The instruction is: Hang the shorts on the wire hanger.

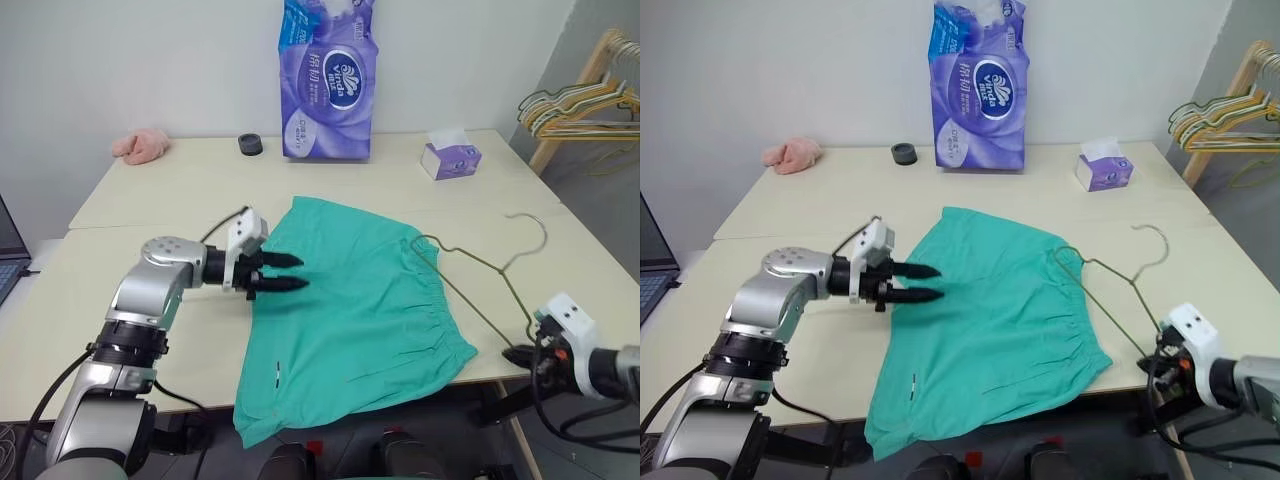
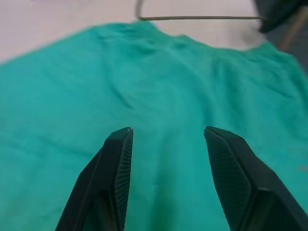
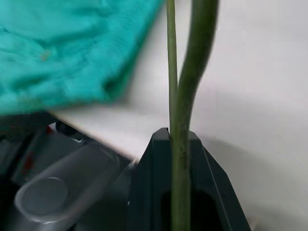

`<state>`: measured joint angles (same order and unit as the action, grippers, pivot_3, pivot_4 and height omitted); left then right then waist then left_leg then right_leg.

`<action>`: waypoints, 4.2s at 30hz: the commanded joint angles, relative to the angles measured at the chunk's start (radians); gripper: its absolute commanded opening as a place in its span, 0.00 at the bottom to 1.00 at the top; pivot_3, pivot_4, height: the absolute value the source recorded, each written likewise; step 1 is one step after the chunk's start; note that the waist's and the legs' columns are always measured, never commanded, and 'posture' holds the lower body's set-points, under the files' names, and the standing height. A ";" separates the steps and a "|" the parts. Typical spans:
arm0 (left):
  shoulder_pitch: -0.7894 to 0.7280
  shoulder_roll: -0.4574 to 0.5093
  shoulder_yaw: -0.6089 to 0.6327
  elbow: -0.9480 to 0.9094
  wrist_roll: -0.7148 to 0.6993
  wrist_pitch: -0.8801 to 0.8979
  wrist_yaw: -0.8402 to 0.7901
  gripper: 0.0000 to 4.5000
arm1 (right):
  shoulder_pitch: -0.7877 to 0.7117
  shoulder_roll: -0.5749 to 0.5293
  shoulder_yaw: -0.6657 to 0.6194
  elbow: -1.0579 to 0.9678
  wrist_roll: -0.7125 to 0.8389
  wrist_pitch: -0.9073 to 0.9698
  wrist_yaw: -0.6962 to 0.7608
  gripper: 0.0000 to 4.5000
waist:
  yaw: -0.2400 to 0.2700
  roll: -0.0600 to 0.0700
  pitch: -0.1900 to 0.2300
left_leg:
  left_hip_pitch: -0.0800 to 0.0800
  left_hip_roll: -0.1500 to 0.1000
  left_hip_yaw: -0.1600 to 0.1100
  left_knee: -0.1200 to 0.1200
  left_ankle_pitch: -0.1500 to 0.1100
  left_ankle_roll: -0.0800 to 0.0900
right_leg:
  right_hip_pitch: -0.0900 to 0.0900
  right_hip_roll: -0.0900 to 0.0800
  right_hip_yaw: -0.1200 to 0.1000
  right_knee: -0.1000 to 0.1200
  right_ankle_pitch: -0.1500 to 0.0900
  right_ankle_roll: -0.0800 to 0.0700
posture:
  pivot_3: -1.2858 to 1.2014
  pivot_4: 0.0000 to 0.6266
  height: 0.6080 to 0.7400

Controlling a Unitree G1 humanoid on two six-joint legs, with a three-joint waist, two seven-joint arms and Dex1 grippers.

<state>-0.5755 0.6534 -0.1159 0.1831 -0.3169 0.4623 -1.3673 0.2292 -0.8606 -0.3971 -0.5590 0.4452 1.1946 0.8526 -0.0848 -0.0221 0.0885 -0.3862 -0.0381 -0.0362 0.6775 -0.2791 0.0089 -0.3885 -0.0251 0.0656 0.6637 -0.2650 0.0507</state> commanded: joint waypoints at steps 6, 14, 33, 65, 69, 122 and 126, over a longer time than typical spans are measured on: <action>-0.039 0.012 -0.018 -0.043 -0.015 -0.037 -0.055 0.55 | 0.144 0.079 -0.125 -0.083 0.080 0.082 -0.053 0.00 | -0.011 0.003 -0.002 | 0.004 0.000 0.002 0.000 0.000 0.000 | 0.003 0.001 0.001 0.000 -0.003 0.005 | 0.43 0.10 1.00; -0.054 0.001 -0.043 -0.001 0.008 -0.094 -0.066 0.55 | 0.273 0.075 -0.175 -0.125 0.150 0.085 -0.023 0.00 | -0.016 0.003 -0.002 | 0.004 0.000 0.004 0.000 0.000 0.000 | 0.003 0.002 0.003 -0.001 -0.003 0.005 | 0.43 0.10 1.00; -0.065 -0.018 -0.039 0.078 0.040 -0.161 -0.048 0.55 | 0.232 -0.032 -0.031 -0.198 0.189 0.022 -0.062 0.00 | -0.027 0.002 -0.001 | 0.003 0.001 0.004 0.000 0.000 0.001 | 0.003 0.002 0.004 -0.001 -0.004 0.006 | 0.43 0.10 1.00; -0.066 -0.033 -0.016 0.033 -0.011 -0.110 -0.045 0.55 | 0.063 -0.019 -0.056 0.108 0.250 0.024 -0.114 0.00 | -0.023 0.001 0.000 | 0.003 0.001 0.004 0.000 0.000 0.001 | 0.002 0.002 0.004 -0.001 -0.004 0.006 | 0.44 0.11 1.00; -0.078 -0.018 -0.015 0.043 0.004 -0.128 -0.035 0.55 | 0.030 -0.033 -0.010 0.137 0.242 0.018 -0.109 0.00 | -0.023 0.001 0.000 | 0.003 0.001 0.004 0.000 0.000 0.001 | 0.002 0.002 0.004 -0.001 -0.004 0.006 | 0.44 0.11 1.00; -0.202 -0.010 0.035 0.140 0.029 -0.171 0.081 0.55 | -0.672 0.226 0.308 0.611 0.221 0.128 -0.157 0.00 | -0.021 0.000 0.001 | 0.002 0.002 0.002 0.000 -0.001 0.001 | 0.000 0.002 0.002 0.001 0.000 0.000 | 0.47 0.11 1.00; -0.216 -0.022 0.043 0.161 0.028 -0.178 0.095 0.55 | -0.665 0.182 0.392 0.589 0.170 0.074 -0.128 0.00 | -0.021 0.000 0.001 | 0.001 0.001 0.002 -0.001 -0.001 0.001 | -0.001 0.002 0.002 0.000 0.000 0.000 | 0.46 0.10 1.00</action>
<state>-0.7591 0.6310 -0.1068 0.3500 -0.2779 0.2976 -1.2803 -0.4227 -0.6525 -0.0214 0.0621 0.6376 1.3103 0.7027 -0.1056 -0.0224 0.0895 -0.3853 -0.0369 -0.0344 0.6768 -0.2800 0.0102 -0.3893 -0.0237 0.0672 0.6640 -0.2648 0.0506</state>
